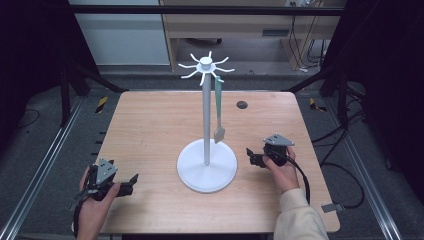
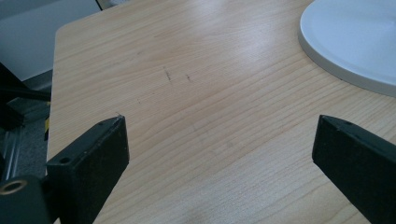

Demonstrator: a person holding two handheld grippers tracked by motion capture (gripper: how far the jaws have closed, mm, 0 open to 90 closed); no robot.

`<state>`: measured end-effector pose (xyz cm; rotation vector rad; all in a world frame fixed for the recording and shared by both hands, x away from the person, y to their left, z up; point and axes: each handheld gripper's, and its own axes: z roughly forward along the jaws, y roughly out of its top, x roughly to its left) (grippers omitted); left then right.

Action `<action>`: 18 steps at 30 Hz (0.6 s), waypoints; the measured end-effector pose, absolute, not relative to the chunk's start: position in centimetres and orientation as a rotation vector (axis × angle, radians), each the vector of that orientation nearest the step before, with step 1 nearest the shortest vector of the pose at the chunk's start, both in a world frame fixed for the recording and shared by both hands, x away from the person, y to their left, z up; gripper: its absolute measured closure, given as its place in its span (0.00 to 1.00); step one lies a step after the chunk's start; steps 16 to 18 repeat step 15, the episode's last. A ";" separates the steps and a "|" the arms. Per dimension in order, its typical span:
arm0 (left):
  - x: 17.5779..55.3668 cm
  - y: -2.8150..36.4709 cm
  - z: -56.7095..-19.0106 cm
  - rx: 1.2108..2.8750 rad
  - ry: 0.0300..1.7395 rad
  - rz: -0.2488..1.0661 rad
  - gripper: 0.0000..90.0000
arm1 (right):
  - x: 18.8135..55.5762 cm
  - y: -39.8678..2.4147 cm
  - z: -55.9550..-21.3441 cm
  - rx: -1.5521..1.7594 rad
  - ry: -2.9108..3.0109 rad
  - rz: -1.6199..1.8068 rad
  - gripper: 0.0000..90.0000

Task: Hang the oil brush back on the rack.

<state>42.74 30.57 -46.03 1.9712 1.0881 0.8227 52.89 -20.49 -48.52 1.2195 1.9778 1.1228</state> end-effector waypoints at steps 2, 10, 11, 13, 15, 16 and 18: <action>42.7 30.6 -46.0 1.971 1.088 0.824 0.04 | 52.9 -20.3 -48.6 1.212 1.984 1.135 0.11; 42.7 30.5 -46.0 1.973 1.087 0.822 0.04 | 52.8 -20.0 -49.2 1.191 2.024 1.133 0.10; 42.7 30.5 -46.0 1.973 1.087 0.823 0.04 | 52.8 -19.9 -49.3 1.185 2.026 1.129 0.11; 42.7 30.5 -46.0 1.974 1.086 0.823 0.04 | 52.7 -19.9 -49.3 1.187 2.017 1.132 0.11; 42.7 30.6 -46.0 1.984 1.084 0.825 0.04 | 52.6 -19.9 -49.3 1.177 2.013 1.134 0.11; 42.7 30.6 -46.0 1.984 1.084 0.825 0.04 | 52.6 -19.9 -49.3 1.177 2.013 1.134 0.11; 42.7 30.6 -46.0 1.984 1.084 0.825 0.04 | 52.6 -19.9 -49.3 1.177 2.013 1.134 0.11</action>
